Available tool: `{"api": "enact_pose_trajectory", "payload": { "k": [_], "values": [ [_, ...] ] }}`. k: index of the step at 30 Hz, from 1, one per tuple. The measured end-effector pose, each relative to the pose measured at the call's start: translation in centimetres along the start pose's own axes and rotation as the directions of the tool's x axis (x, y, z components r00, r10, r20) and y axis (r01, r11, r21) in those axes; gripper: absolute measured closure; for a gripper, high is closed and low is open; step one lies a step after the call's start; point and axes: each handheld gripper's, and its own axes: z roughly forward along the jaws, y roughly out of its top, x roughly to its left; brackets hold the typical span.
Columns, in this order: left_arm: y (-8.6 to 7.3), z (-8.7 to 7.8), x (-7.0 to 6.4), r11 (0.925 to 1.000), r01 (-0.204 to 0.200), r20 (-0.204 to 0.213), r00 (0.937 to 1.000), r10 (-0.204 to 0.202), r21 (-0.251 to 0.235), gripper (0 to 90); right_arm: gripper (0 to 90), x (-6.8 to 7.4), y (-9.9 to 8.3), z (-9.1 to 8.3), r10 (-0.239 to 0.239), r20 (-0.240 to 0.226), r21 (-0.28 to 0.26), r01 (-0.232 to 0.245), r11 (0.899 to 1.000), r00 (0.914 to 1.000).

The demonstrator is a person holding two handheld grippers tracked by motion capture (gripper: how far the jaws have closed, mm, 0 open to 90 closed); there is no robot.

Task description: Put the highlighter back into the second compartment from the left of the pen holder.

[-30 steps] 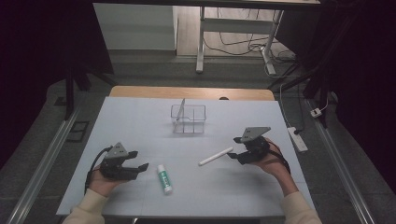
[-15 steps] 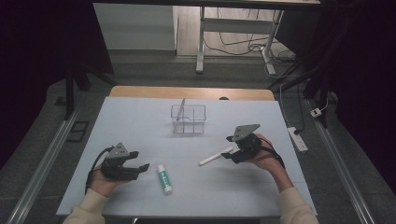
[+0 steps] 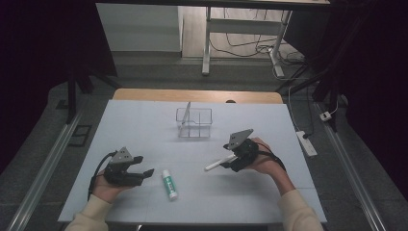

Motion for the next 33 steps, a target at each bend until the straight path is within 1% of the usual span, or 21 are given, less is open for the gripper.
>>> {"api": "enact_pose_trajectory", "payload": {
  "k": [5,8,9,10,13,14,17,24,25,26,27,29,31,32,33],
  "values": [
    [0.0,0.0,0.0,1.0,-0.003,0.001,1.0,0.003,0.002,30.2,28.6,0.0,0.6,0.8,-0.022,-0.028,0.011,0.022,1.0,0.9994],
    [0.0,0.0,0.0,1.0,-0.002,0.0,1.0,0.002,0.002,30.2,28.4,0.1,1.0,1.3,-0.037,-0.035,0.02,0.038,0.999,0.9987],
    [0.0,0.0,0.0,1.0,-0.002,0.0,1.0,0.002,0.002,30.2,28.4,0.1,1.1,1.4,-0.044,-0.037,0.032,0.045,0.998,0.9984],
    [0.0,0.0,0.0,1.0,-0.003,0.001,1.0,0.003,0.001,30.2,28.9,0.1,1.1,1.6,-0.042,-0.038,0.022,0.043,0.999,0.9984],
    [0.0,0.0,0.0,1.0,-0.006,0.002,1.0,0.006,0.003,30.2,29.9,0.1,1.2,2.0,-0.048,-0.054,0.021,0.05,0.999,0.9973],
    [0.0,0.0,0.0,1.0,-0.007,0.002,1.0,0.007,0.003,30.2,29.9,0.1,1.3,2.0,-0.053,-0.056,0.032,0.054,0.998,0.997],
    [-0.1,0.1,0.0,1.0,-0.007,0.004,1.0,0.007,0.004,30.2,31.0,0.1,1.3,2.3,-0.057,-0.068,0.038,0.059,0.998,0.9961],
    [-0.1,0.1,0.0,0.9999,-0.008,0.004,1.0,0.008,0.007,30.2,33.8,0.1,1.4,3.2,-0.077,-0.108,0.059,0.084,0.995,0.9911],
    [-0.1,0.1,0.0,0.9999,-0.008,0.004,1.0,0.008,0.007,30.2,34.5,0.1,1.4,3.3,-0.083,-0.11,0.073,0.091,0.993,0.9905],
    [-0.1,0.1,0.0,0.9999,-0.009,0.004,1.0,0.009,0.008,30.2,34.8,0.2,1.5,3.4,-0.085,-0.12,0.075,0.095,0.993,0.9891],
    [-0.1,0.1,0.0,0.9999,-0.01,0.004,0.9999,0.01,0.009,30.2,34.8,0.2,1.5,3.5,-0.09,-0.116,0.082,0.1,0.992,0.9892],
    [-0.1,0.1,0.0,0.9999,-0.011,0.004,0.9999,0.011,0.009,30.2,35.8,0.2,1.5,3.8,-0.094,-0.124,0.077,0.104,0.992,0.9878],
    [-0.1,0.1,0.0,0.9999,-0.011,0.004,0.9999,0.011,0.008,30.2,37.5,0.1,1.6,3.9,-0.101,-0.129,0.088,0.113,0.99,0.9865],
    [-0.1,0.1,0.0,0.9999,-0.011,0.004,0.9999,0.01,0.008,30.2,38.3,0.1,1.5,4.1,-0.099,-0.139,0.081,0.111,0.991,0.9853],
    [-0.1,0.1,0.1,0.9999,-0.011,0.004,0.9999,0.011,0.009,30.2,39.4,0.1,1.6,4.1,-0.097,-0.141,0.091,0.11,0.99,0.9853]
  ]
}}
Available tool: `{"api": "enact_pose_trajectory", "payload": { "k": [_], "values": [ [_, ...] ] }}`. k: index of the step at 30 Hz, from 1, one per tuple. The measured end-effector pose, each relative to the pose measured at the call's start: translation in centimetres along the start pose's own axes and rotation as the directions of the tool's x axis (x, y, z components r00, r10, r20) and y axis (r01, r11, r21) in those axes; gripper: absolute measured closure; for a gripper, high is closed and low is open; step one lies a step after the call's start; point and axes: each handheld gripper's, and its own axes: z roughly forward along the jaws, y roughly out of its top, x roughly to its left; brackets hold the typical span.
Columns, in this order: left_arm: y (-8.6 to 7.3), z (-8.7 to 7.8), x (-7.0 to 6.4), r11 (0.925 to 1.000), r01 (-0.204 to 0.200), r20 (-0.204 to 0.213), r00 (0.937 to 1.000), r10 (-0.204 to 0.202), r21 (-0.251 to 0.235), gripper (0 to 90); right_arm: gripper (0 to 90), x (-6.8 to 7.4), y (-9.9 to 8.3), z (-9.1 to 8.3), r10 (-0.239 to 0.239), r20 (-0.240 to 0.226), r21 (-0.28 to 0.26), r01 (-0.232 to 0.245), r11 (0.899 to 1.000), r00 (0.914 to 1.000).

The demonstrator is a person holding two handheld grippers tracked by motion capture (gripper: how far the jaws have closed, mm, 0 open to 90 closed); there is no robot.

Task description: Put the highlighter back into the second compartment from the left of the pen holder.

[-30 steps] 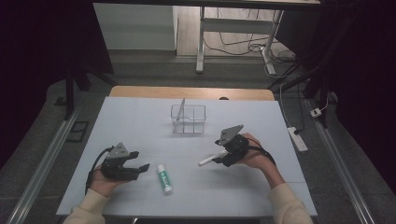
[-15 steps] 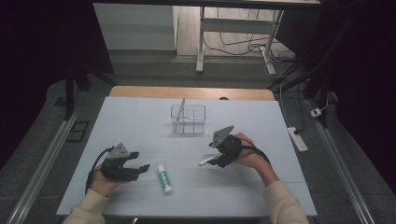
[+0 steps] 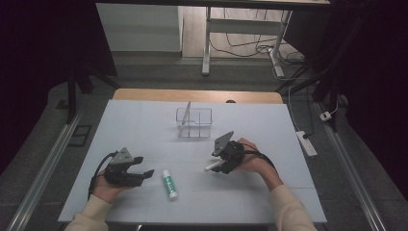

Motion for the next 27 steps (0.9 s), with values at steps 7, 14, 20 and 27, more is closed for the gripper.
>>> {"api": "enact_pose_trajectory", "payload": {
  "k": [7,14,20,27],
  "values": [
    [0.0,0.0,0.0,1.0,-0.004,0.0,1.0,0.004,0.003,30.2,46.8,-0.3,0.1,0.3,-0.014,-0.022,0.036,0.015,0.999,0.9997],
    [0.0,0.1,-0.1,1.0,-0.005,0.002,1.0,0.005,0.004,30.2,54.0,-0.4,0.1,0.9,-0.023,-0.042,0.056,0.025,0.998,0.9989],
    [0.0,0.1,-0.1,0.9999,-0.009,0.003,1.0,0.009,0.007,30.2,59.3,-0.9,0.1,1.0,-0.005,-0.098,0.057,0.011,0.998,0.9951],
    [-0.1,0.1,-0.1,0.9999,-0.01,0.001,1.0,0.01,0.009,30.2,70.5,-1.1,0.1,1.0,-0.007,-0.117,0.066,0.015,0.998,0.9931]
  ]
}}
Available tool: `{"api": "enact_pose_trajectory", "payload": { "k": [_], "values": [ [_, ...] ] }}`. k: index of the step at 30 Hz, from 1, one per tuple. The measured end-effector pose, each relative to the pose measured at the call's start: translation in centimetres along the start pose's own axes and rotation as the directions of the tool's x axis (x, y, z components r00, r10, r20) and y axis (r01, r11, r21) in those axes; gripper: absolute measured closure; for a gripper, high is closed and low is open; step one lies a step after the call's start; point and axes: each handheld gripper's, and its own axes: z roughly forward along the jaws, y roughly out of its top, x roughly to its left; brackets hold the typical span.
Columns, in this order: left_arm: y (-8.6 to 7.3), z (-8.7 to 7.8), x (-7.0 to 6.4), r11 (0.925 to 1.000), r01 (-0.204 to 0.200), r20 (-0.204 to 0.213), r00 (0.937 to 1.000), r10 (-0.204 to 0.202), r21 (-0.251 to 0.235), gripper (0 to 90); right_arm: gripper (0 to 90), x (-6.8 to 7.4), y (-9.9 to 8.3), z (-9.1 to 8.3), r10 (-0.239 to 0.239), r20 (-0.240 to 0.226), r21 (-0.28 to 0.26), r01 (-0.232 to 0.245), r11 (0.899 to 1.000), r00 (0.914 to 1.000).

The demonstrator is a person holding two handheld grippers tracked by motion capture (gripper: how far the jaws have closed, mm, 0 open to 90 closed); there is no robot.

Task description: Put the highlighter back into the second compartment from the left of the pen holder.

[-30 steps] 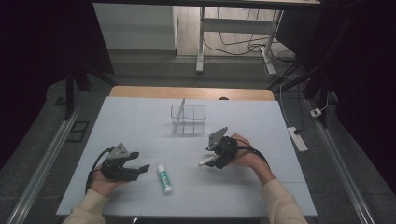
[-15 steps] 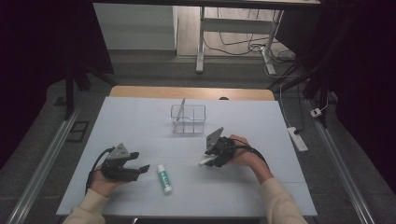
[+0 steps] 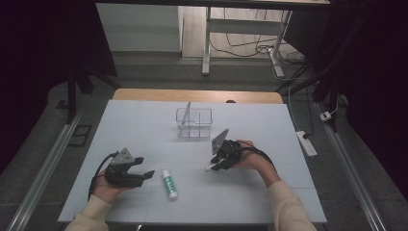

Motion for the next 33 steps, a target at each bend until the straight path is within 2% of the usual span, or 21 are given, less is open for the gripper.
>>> {"api": "enact_pose_trajectory", "payload": {
  "k": [3,10,15,18,21,25,27,29,30,33],
  "values": [
    [0.0,0.0,0.0,1.0,0.0,-0.001,1.0,0.0,0.001,30.2,77.3,0.0,-0.1,0.0,-0.006,-0.014,-0.003,0.006,1.0,0.9999],
    [0.0,0.0,0.0,1.0,-0.001,-0.002,1.0,0.001,0.0,30.2,78.0,0.4,0.1,-0.1,-0.013,0.005,0.009,0.013,1.0,0.9999],
    [-0.1,-0.1,0.1,1.0,0.003,-0.003,1.0,-0.003,-0.003,30.2,78.0,0.2,-0.2,-0.4,0.02,0.028,0.003,-0.02,1.0,0.9994],
    [-0.1,-0.1,0.1,1.0,0.004,-0.004,1.0,-0.004,-0.004,30.2,78.1,0.1,-0.4,-0.9,0.043,0.032,-0.041,-0.042,0.998,0.9985],
    [-0.1,-0.1,0.1,1.0,0.003,-0.004,1.0,-0.003,-0.002,30.2,78.0,0.1,-0.4,-1.3,0.048,0.05,-0.031,-0.046,0.998,0.9976],
    [0.0,-0.1,0.1,1.0,0.004,-0.005,1.0,-0.004,-0.004,30.2,78.1,0.3,-0.5,-1.5,0.066,0.052,-0.054,-0.063,0.997,0.9965],
    [0.0,-0.1,0.1,1.0,0.004,-0.005,1.0,-0.004,-0.005,30.2,78.1,0.2,-0.5,-1.8,0.071,0.072,-0.054,-0.068,0.996,0.9949],
    [0.0,-0.1,0.2,1.0,0.007,-0.005,1.0,-0.007,-0.005,30.2,78.1,0.2,-0.6,-2.0,0.082,0.063,-0.071,-0.077,0.995,0.9947],
    [0.0,-0.2,0.2,1.0,0.008,-0.006,0.9999,-0.008,-0.006,30.2,78.1,0.2,-0.7,-2.2,0.086,0.079,-0.07,-0.08,0.994,0.9932],
    [0.0,-0.2,0.2,1.0,0.008,-0.008,0.9999,-0.008,-0.006,30.2,78.1,0.2,-0.8,-2.6,0.101,0.085,-0.094,-0.093,0.991,0.9913]
  ]
}}
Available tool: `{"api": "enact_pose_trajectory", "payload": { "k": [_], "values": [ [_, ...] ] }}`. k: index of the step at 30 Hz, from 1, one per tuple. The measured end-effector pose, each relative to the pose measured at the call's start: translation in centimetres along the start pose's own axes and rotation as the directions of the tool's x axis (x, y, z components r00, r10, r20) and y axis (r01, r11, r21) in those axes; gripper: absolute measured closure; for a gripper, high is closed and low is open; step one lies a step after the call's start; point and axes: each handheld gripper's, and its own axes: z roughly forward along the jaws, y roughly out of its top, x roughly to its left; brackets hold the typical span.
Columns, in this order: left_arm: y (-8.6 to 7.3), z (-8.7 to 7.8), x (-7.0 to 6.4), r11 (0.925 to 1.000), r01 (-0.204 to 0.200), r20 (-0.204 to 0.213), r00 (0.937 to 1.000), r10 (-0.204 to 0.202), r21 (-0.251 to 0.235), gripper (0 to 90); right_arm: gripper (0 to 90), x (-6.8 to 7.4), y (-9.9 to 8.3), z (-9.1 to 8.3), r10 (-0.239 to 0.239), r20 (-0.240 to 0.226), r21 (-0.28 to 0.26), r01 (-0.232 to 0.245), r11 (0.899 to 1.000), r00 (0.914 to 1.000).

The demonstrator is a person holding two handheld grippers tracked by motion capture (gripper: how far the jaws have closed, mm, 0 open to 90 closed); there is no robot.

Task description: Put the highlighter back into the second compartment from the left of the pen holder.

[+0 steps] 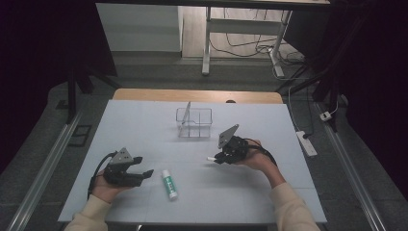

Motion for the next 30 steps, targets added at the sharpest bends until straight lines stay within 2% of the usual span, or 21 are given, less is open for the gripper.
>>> {"api": "enact_pose_trajectory", "payload": {
  "k": [6,14,18,21,30],
  "values": [
    [0.0,0.0,0.0,1.0,-0.002,-0.002,1.0,0.002,-0.002,30.2,78.0,0.1,0.1,-1.1,0.028,0.014,-0.047,-0.028,0.999,0.9995],
    [0.0,-0.1,0.0,1.0,-0.004,-0.001,1.0,0.004,-0.003,30.2,78.0,-0.1,0.2,-2.3,0.083,0.032,-0.131,-0.078,0.988,0.996],
    [0.0,-0.1,0.0,1.0,-0.003,-0.002,1.0,0.003,-0.004,30.2,78.0,-0.2,0.1,-2.9,0.121,0.042,-0.186,-0.111,0.976,0.9918],
    [0.0,-0.1,0.0,1.0,-0.004,-0.002,1.0,0.004,-0.005,30.2,78.0,-0.5,-0.2,-3.4,0.162,0.033,-0.253,-0.148,0.956,0.9863],
    [0.0,-0.1,-0.1,1.0,-0.005,-0.002,1.0,0.005,-0.003,30.1,78.0,-0.7,-0.7,-4.4,0.213,0.062,-0.328,-0.182,0.927,0.975]
  ]
}}
